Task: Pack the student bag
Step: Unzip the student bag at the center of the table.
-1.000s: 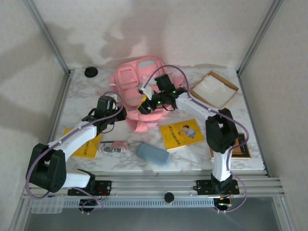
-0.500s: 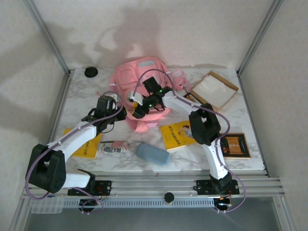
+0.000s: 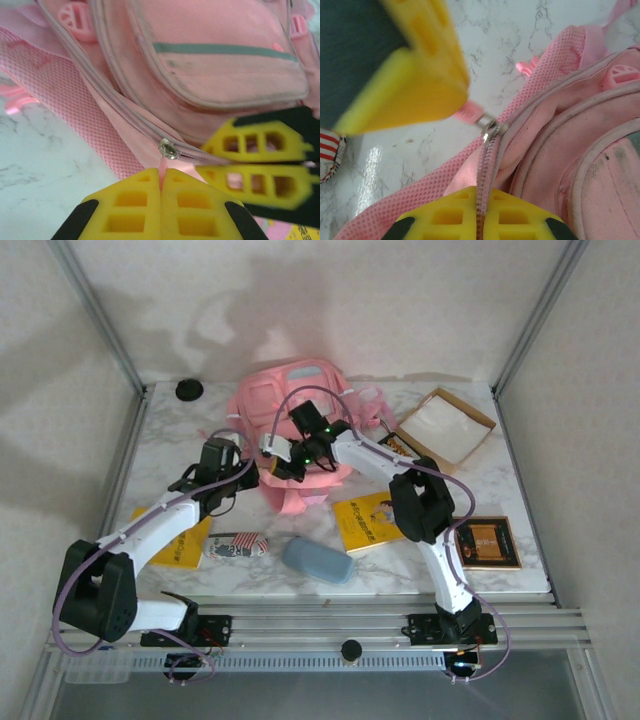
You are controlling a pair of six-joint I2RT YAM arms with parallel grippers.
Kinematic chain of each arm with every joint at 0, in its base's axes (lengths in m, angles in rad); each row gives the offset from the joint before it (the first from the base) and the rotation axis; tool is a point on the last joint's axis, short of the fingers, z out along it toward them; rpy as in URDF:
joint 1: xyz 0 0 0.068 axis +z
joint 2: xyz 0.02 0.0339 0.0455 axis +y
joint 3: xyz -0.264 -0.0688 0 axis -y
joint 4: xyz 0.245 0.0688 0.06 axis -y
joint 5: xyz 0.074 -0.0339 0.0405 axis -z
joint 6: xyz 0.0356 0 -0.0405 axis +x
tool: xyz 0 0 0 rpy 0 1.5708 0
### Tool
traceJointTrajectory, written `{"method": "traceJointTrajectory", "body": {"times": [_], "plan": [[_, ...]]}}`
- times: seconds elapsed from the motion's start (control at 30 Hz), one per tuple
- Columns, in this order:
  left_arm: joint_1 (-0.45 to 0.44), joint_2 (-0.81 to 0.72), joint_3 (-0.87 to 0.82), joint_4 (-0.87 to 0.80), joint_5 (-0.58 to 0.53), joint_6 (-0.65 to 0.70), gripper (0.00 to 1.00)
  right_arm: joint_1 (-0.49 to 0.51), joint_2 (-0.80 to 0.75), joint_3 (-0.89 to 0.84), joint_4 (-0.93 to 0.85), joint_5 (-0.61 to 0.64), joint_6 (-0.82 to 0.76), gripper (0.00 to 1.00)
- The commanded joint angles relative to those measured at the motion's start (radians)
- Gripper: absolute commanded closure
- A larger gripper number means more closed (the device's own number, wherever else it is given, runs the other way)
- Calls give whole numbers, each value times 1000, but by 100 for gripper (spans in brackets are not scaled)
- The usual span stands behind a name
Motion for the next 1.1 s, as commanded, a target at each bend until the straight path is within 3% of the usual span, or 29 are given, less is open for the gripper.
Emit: {"method": "traceJointTrajectory", "body": {"times": [0.0, 0.17, 0.3, 0.57, 0.87, 1.07], "plan": [[57, -15, 13, -99, -185, -37, 100, -10, -129, -12, 6, 21, -39, 100], [147, -1, 11, -58, -232, -47, 100, -11, -195, -53, 7, 30, -45, 100], [230, 84, 48, 13, -202, -51, 100, -11, -249, -121, 57, 39, -53, 100], [335, 225, 125, 106, -218, -67, 100, -13, -220, -116, 61, 61, -78, 100], [353, 279, 130, 164, -115, -59, 100, 4, -187, -139, 140, 66, -62, 100], [343, 259, 126, 153, -37, -62, 100, 9, -188, -142, 166, 95, -49, 73]]}}
